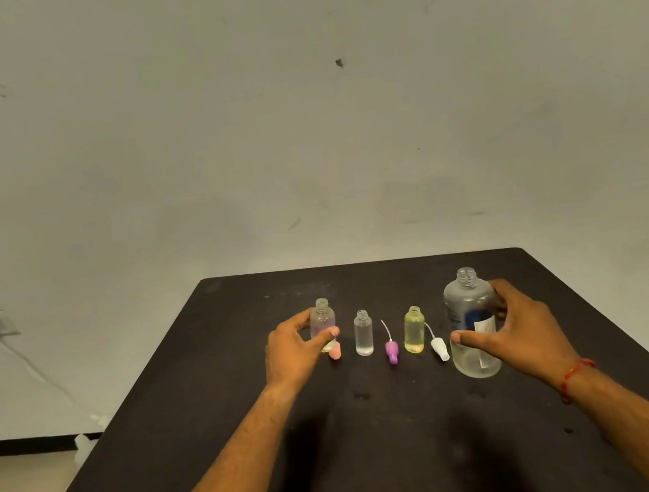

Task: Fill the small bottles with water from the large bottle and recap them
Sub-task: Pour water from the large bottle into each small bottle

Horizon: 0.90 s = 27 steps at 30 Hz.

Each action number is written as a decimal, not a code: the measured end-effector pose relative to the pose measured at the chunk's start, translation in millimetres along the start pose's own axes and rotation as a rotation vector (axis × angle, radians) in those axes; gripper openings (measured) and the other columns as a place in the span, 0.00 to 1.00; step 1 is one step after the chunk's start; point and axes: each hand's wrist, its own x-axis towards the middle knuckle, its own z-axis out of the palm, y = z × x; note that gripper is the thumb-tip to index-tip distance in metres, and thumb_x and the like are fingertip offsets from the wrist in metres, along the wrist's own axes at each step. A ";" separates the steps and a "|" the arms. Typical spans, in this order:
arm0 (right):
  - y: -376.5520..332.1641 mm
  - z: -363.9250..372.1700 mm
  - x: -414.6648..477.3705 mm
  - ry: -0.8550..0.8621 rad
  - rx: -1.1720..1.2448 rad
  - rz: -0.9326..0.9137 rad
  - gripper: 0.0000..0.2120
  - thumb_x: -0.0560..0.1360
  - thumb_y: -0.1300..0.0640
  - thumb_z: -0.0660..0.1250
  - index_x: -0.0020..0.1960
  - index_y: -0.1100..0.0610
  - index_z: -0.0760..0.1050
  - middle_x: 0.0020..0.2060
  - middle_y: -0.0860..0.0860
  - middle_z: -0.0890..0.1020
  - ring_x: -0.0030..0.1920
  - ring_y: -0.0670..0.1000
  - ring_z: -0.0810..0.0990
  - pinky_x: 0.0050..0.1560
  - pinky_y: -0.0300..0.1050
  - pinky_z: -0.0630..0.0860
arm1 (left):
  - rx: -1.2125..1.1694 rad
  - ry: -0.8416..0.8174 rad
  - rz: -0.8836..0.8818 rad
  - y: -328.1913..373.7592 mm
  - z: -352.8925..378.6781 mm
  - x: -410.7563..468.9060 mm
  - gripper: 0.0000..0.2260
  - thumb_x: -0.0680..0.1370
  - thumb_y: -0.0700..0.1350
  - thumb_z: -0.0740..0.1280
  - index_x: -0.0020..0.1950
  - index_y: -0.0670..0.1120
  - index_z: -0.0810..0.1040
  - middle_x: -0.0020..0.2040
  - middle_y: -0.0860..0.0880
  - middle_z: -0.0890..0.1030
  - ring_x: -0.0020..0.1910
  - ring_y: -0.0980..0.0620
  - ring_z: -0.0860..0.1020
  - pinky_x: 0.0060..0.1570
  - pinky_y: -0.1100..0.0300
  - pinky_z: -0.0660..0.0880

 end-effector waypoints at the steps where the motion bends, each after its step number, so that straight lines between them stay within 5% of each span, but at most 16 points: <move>1: 2.1 0.4 -0.4 0.002 0.009 0.010 0.38 0.62 0.44 0.80 0.67 0.51 0.68 0.62 0.52 0.79 0.59 0.55 0.79 0.61 0.54 0.77 | 0.004 0.002 -0.014 -4.5 -0.5 2.4 0.23 0.72 0.53 0.77 0.65 0.52 0.81 0.62 0.52 0.83 0.64 0.52 0.79 0.63 0.56 0.75; 7: 10.9 3.2 0.8 0.000 0.054 0.051 0.38 0.61 0.42 0.79 0.66 0.50 0.69 0.61 0.51 0.79 0.58 0.54 0.79 0.61 0.55 0.77 | 0.033 -0.009 -0.115 -32.8 -2.3 16.8 0.24 0.73 0.51 0.77 0.68 0.51 0.78 0.63 0.51 0.82 0.63 0.51 0.79 0.65 0.51 0.76; 17: 21.1 4.9 0.5 0.009 0.075 0.069 0.37 0.61 0.44 0.79 0.65 0.50 0.69 0.61 0.51 0.79 0.57 0.53 0.79 0.58 0.50 0.76 | 0.060 -0.016 -0.196 -66.3 4.3 25.3 0.20 0.73 0.51 0.77 0.64 0.54 0.80 0.57 0.54 0.84 0.54 0.53 0.81 0.56 0.57 0.77; 27: 24.4 3.3 0.8 0.024 0.089 0.066 0.39 0.61 0.43 0.79 0.67 0.51 0.69 0.62 0.52 0.79 0.60 0.55 0.79 0.62 0.55 0.77 | 0.054 -0.046 -0.211 -71.5 8.2 30.2 0.20 0.76 0.49 0.75 0.68 0.53 0.77 0.62 0.51 0.82 0.61 0.48 0.80 0.60 0.53 0.75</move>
